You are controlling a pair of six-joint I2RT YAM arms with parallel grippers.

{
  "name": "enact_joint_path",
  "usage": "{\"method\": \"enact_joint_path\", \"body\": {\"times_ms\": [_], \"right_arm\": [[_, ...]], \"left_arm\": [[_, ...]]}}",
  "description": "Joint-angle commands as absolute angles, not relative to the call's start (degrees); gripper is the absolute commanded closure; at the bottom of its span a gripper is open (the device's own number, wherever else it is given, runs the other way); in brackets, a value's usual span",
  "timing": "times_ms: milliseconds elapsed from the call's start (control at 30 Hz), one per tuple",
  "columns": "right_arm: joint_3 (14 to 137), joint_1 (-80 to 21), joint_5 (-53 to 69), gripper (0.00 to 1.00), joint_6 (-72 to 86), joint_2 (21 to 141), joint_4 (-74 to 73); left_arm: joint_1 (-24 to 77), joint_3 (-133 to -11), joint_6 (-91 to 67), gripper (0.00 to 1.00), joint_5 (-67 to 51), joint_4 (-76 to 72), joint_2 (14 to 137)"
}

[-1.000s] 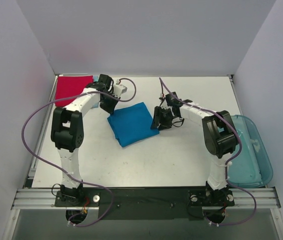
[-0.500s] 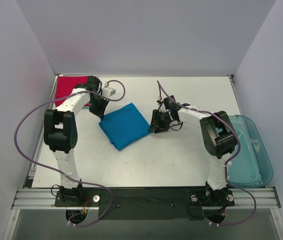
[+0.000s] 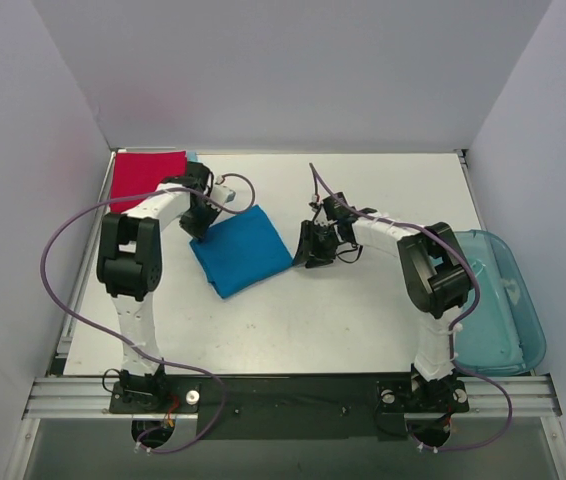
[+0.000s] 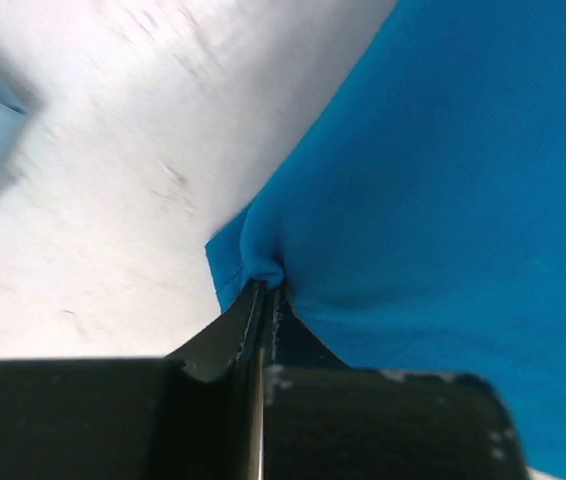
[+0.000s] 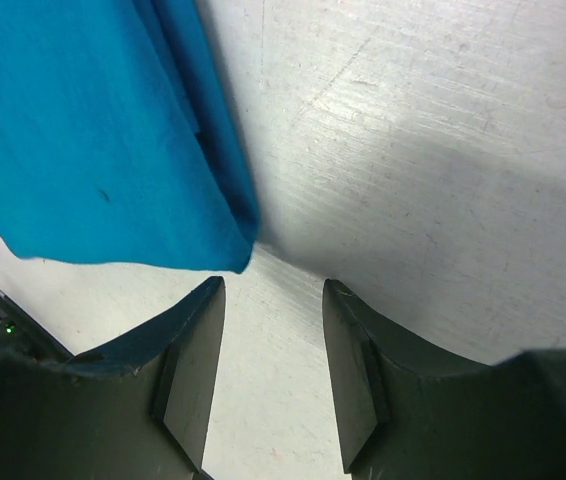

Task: Fold and stack the t-shirts
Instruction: Smooth out wrinkles on the folded tshirt, then put the neatly folded tshirt into the corner of the board with the left arm

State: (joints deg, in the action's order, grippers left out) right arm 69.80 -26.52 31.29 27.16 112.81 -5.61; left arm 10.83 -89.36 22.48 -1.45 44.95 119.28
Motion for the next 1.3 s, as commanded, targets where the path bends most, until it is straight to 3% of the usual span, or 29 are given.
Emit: {"method": "enact_joint_path", "body": {"times_ms": [0,33,167,300,533,800,967,1033,1267], "right_arm": [[69.3,-27.3,30.7,0.60,27.2,110.1,-7.7],[68.9,-27.3,30.5,0.60,27.2,109.3,-7.7],[67.5,-27.2,30.0,0.59,26.9,106.4,-8.0],[66.1,-27.2,29.0,0.58,26.8,103.9,-8.4],[64.5,-27.2,28.5,0.58,27.6,101.8,-7.8],[63.5,-27.1,28.5,0.58,27.2,101.5,-8.0],[62.8,-27.0,28.3,0.58,27.2,101.2,-7.9],[62.5,-26.8,28.3,0.59,27.1,100.6,-8.0],[62.1,-25.1,28.4,0.59,28.0,97.5,-8.1]], "left_arm": [[11.2,-93.7,26.2,0.80,6.9,34.0,124.1],[11.2,-95.0,26.2,0.68,7.2,33.8,124.6],[11.2,-101.7,24.2,0.51,10.8,31.3,124.5],[11.0,-99.6,17.3,0.38,9.9,27.5,117.4],[9.6,-89.0,-2.1,0.30,0.1,31.6,108.4],[6.1,-73.1,-16.2,0.20,-5.9,24.5,105.1],[5.0,-72.4,-19.0,0.21,-8.8,22.5,109.6],[4.9,-72.2,-19.9,0.28,-11.5,21.5,110.9],[4.8,-70.2,-19.6,0.79,-18.8,19.5,113.7]]}}
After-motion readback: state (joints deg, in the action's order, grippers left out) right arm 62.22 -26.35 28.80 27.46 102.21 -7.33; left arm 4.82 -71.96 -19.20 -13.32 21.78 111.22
